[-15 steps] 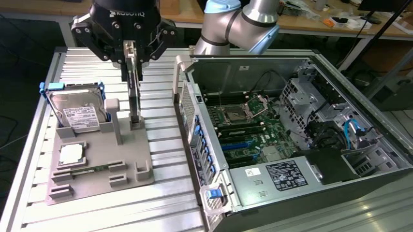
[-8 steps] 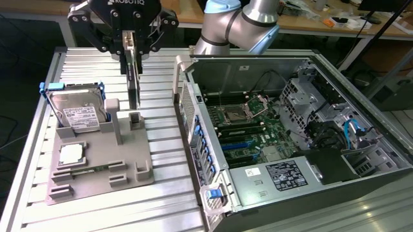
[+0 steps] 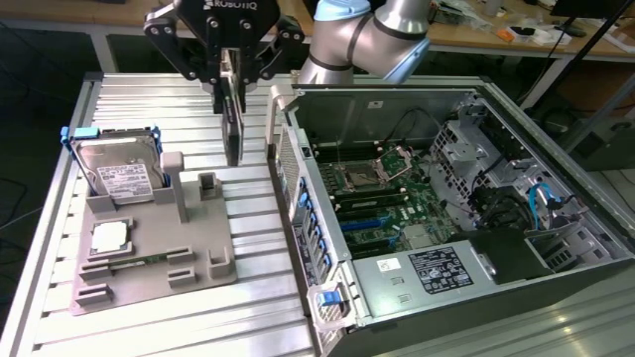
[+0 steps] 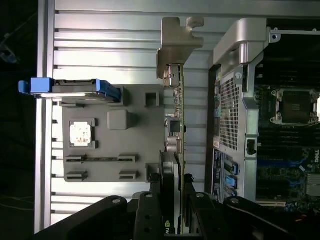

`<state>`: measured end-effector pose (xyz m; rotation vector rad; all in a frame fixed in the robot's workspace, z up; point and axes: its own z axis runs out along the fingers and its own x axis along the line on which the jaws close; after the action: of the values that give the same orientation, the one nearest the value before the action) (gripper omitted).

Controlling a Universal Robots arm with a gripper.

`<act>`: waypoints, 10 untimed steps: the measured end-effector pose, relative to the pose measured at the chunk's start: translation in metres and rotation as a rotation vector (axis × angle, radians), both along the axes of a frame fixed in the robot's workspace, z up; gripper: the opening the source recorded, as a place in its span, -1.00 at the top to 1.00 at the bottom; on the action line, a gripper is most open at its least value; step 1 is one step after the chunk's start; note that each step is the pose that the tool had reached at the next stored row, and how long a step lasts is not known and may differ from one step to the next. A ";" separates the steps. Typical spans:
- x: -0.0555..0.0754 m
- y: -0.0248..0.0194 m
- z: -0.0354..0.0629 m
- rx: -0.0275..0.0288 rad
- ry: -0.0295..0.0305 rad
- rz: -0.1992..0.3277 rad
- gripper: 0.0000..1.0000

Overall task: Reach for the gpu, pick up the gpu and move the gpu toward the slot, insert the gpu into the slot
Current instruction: 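Pick up the gpu and move the gpu toward the slot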

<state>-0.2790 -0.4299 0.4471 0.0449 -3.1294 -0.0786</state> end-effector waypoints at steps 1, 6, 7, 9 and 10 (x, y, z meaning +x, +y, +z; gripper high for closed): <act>0.003 0.0000 -0.0001 0.0001 0.0003 0.000 0.46; 0.018 0.0000 0.0000 0.0000 0.0011 0.000 0.46; 0.021 0.0000 -0.0001 0.0000 0.0011 0.000 0.46; 0.025 0.0000 -0.0001 0.0000 0.0011 0.000 0.46; 0.027 0.0000 -0.0001 0.0001 0.0011 0.000 0.46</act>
<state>-0.2523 -0.4298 0.4470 0.0447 -3.1283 -0.0787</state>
